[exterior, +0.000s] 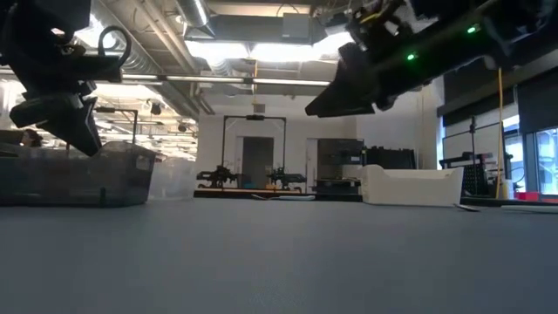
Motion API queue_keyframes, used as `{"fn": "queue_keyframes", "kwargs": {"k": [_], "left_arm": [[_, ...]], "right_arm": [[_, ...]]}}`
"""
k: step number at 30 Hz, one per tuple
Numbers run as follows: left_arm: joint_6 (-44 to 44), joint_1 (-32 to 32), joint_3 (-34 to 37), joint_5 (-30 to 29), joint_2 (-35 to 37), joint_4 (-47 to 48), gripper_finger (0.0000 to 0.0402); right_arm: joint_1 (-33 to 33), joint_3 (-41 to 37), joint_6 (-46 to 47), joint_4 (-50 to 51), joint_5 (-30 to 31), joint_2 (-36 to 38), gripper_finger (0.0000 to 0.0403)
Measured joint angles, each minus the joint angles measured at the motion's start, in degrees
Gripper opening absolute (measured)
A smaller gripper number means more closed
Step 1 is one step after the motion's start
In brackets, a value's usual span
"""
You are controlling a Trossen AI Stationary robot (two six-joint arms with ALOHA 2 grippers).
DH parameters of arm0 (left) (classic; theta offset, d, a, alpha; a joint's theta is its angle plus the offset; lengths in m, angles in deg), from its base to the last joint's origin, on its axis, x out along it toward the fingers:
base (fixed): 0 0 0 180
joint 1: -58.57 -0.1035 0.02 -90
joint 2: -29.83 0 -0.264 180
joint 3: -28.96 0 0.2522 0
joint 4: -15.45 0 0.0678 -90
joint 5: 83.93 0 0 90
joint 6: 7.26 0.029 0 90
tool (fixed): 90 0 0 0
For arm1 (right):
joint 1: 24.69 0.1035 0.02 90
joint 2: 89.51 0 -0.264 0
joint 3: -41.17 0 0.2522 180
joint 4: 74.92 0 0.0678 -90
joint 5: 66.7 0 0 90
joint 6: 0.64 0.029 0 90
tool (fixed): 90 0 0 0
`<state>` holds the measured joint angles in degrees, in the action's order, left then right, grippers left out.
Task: Sort silverware by color (type)
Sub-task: Put the blue spoon into the black bin
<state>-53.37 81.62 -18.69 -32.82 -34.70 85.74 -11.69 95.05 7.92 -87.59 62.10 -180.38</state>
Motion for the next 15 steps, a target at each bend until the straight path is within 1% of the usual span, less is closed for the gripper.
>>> {"fn": "queue_keyframes", "kwargs": {"k": [3, 8, 13, 15], "left_arm": [[0.15, 0.93, -0.13, -0.26, 0.02, 0.34, 0.0115], [0.16, 3.12, -2.47, -1.43, 0.04, 1.33, 0.0115], [0.19, 4.89, -3.58, -7.99, 0.04, -2.71, 0.0115], [0.10, 5.54, -3.58, -9.36, 0.04, -4.30, 0.0115]], "right_arm": [[-3.61, 0.00, 0.02, -0.05, -2.68, 0.00, 0.0198], [-10.95, 0.02, -1.45, -1.14, -8.51, 0.00, 0.0198], [-19.22, 2.22, -7.73, -0.55, -14.37, -0.03, 0.0198], [-22.46, 4.30, -10.10, -0.55, -17.86, -0.34, 0.0198]]}}
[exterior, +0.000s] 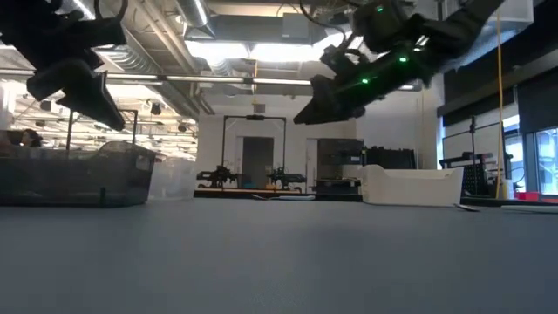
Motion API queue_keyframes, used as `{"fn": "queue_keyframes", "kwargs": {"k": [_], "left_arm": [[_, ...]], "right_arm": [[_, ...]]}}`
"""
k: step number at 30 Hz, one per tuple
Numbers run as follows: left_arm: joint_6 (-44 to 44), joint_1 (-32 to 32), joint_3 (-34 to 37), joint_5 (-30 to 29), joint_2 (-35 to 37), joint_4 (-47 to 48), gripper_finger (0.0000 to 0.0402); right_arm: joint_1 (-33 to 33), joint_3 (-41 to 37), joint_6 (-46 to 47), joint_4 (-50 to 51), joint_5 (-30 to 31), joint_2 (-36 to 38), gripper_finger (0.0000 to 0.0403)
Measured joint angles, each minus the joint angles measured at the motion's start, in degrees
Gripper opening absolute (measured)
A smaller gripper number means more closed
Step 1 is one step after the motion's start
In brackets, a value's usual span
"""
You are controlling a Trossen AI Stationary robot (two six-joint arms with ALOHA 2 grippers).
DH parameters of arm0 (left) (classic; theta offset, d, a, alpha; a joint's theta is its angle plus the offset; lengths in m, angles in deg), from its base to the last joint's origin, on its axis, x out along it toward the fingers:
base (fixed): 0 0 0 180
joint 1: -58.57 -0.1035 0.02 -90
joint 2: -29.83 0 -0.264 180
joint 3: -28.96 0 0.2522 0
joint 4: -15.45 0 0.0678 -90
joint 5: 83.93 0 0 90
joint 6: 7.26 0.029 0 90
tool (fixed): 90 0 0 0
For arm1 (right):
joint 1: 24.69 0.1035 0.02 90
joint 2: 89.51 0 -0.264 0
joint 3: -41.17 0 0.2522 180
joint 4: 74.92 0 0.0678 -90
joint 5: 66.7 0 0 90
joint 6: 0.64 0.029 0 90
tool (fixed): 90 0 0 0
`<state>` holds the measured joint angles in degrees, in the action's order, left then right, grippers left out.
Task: Sort silverware by color (type)
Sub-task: Put the blue spoon into the black bin
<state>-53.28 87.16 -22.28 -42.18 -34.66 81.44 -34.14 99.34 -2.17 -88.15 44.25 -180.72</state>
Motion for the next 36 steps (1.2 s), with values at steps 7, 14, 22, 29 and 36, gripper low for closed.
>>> {"fn": "queue_keyframes", "kwargs": {"k": [7, 14, 22, 29, 36], "left_arm": [[-0.35, 4.57, 0.00, 2.12, 0.00, -9.41, 0.0115], [-0.44, 8.71, 0.00, 4.03, -0.02, -19.72, 0.0115], [-0.57, 10.43, 0.00, -0.55, -0.07, -27.39, 0.0115], [-1.50, 9.41, 0.00, -3.73, -1.26, -32.90, 0.0115], [-1.69, 6.29, 0.00, -6.09, -5.31, -36.81, 0.0115]], "right_arm": [[-9.39, 11.40, -9.24, 9.45, -10.17, -3.95, 0.0198], [-16.88, 23.36, -9.73, 27.87, -15.41, -12.43, 0.0198], [-23.24, 26.49, -15.54, 31.42, -24.27, -20.33, 0.0198], [-26.52, 32.04, -16.93, 30.37, -26.61, -25.74, 0.0198], [-27.84, 40.89, -19.81, 35.05, -28.99, -32.01, 0.0198]]}}
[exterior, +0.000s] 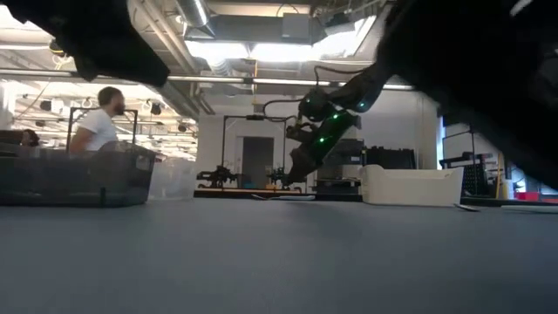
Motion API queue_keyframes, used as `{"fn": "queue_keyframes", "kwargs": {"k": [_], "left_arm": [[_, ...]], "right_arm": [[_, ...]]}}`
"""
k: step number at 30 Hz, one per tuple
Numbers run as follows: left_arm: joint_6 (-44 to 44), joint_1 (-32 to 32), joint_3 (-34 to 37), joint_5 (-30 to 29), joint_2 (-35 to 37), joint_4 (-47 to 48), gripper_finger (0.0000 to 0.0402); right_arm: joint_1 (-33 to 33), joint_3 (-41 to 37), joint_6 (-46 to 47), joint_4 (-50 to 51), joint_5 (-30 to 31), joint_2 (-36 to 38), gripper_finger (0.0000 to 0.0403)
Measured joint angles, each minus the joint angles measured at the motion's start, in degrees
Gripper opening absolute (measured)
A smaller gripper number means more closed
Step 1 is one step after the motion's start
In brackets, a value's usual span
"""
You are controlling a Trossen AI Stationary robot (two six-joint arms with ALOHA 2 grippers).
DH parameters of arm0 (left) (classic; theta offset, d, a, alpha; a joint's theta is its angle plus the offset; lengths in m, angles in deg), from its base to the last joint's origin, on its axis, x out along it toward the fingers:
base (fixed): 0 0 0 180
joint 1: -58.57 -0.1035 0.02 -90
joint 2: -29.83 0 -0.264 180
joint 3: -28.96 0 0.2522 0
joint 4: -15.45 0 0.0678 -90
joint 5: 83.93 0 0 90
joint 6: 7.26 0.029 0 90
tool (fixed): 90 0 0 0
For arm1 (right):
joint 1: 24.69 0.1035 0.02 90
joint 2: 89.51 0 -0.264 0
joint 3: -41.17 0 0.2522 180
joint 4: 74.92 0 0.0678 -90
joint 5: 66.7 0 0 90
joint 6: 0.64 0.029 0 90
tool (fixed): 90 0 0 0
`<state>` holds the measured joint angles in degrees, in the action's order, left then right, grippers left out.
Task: Sort silverware by color (type)
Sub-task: Put the blue spoon into the black bin
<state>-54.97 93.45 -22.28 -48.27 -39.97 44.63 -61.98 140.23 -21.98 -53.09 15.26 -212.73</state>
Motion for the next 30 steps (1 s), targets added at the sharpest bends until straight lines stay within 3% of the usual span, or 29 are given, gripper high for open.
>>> {"fn": "queue_keyframes", "kwargs": {"k": [11, 23, 30], "left_arm": [[-0.32, -5.40, 0.00, 1.76, -2.28, -3.78, 0.0115], [-0.24, -6.15, 0.00, 2.85, -2.28, -5.71, 0.0115], [-0.21, -6.15, 0.00, 2.81, -2.28, -5.69, 0.0115]], "right_arm": [[-2.25, 13.40, -5.01, 14.04, -9.58, -9.05, 0.0198], [-5.89, 14.51, -7.50, 14.29, -13.03, -10.10, 0.0197], [-4.82, 14.68, -12.08, 16.92, -10.21, -10.10, 0.0197]]}}
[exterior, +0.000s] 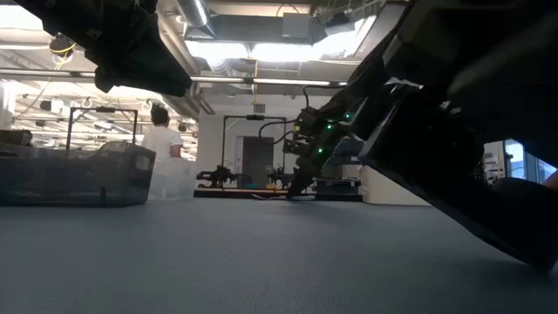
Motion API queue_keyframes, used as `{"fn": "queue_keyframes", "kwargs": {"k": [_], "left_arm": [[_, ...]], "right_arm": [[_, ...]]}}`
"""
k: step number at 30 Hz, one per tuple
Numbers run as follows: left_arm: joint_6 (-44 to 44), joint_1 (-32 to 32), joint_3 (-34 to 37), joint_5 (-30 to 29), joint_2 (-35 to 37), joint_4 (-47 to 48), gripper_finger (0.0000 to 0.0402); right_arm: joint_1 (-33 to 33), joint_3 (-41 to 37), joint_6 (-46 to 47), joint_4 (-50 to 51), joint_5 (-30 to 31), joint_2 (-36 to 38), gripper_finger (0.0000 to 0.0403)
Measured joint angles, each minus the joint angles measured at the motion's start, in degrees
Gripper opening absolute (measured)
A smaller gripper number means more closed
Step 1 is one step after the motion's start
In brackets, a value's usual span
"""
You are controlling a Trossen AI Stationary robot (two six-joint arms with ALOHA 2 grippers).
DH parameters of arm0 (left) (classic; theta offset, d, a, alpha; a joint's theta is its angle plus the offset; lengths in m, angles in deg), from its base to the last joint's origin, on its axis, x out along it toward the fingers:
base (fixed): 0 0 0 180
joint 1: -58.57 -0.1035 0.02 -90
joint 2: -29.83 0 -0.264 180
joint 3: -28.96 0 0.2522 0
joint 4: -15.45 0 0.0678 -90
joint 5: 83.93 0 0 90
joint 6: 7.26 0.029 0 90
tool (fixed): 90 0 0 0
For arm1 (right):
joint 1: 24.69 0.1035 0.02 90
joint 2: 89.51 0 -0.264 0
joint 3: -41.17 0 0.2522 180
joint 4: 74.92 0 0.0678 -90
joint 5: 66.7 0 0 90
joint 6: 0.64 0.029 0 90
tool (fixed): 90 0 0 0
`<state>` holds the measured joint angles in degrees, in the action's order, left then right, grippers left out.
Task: Sort silverware by color (type)
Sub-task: Put the blue spoon into the black bin
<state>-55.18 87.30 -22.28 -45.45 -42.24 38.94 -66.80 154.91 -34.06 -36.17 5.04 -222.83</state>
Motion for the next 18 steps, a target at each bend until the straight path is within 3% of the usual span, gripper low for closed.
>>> {"fn": "queue_keyframes", "kwargs": {"k": [8, 18], "left_arm": [[0.38, -0.35, 0.00, -0.06, 0.00, 0.02, 0.0115], [0.44, -0.33, 0.00, -0.07, 0.00, 0.04, 0.0115]], "right_arm": [[0.75, -0.02, -1.55, 0.67, 1.73, 0.00, 0.0186], [0.96, -0.06, -2.83, 1.62, 2.11, 0.00, 0.0066]]}}
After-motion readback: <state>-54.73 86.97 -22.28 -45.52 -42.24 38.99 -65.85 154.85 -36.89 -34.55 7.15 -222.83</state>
